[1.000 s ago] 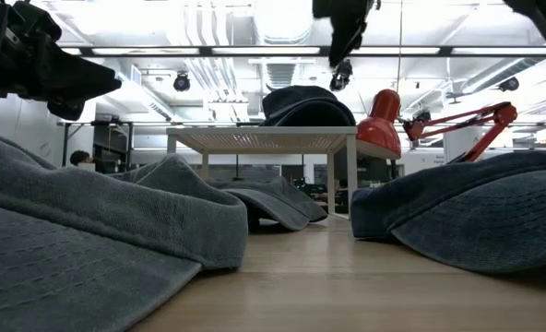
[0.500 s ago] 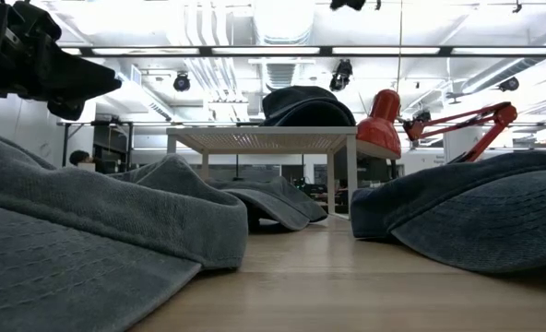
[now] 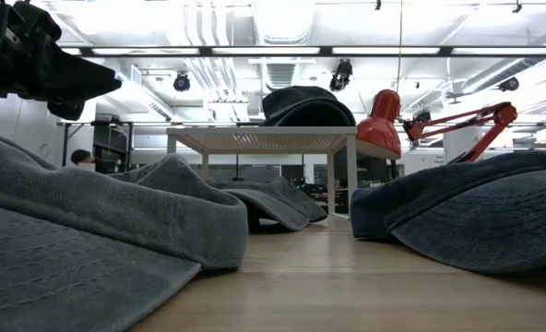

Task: Pick & Place hat
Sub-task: Stack the dark blue cap on the stacked dark blue caps on the shelf

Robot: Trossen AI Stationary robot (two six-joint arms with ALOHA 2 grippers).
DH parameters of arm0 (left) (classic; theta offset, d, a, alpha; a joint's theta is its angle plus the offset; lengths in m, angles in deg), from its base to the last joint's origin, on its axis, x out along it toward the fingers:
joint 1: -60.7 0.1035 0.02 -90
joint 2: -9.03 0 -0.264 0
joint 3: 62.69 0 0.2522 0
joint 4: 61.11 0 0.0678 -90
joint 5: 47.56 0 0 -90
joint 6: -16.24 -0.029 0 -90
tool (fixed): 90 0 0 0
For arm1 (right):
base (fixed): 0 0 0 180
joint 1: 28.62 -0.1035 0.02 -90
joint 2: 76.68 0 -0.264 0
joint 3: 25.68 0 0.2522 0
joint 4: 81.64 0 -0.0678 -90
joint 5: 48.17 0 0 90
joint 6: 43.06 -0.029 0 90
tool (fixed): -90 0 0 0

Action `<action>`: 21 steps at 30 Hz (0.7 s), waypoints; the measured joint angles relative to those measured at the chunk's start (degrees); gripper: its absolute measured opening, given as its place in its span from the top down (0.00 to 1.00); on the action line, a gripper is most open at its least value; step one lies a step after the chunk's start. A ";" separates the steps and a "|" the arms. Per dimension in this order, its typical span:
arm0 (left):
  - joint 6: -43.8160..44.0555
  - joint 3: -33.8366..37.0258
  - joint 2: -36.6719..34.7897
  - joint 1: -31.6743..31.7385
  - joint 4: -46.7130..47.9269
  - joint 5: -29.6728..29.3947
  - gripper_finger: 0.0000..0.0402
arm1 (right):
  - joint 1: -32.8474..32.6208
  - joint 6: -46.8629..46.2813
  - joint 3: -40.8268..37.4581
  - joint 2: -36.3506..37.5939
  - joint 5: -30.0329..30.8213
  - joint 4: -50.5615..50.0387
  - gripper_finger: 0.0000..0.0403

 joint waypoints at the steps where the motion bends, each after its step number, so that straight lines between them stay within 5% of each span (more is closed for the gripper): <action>1: -0.02 0.00 0.00 -0.01 -0.01 0.00 0.70 | -0.78 -0.85 -1.06 0.00 0.00 0.00 0.65; 13: 0.07 -0.02 0.00 0.00 0.01 0.02 0.70 | -7.98 -8.20 -17.91 0.00 0.00 -0.05 0.68; 21: 0.11 -0.02 0.00 0.01 0.01 0.02 0.70 | -10.76 -14.91 -26.94 0.23 -0.30 -0.03 0.61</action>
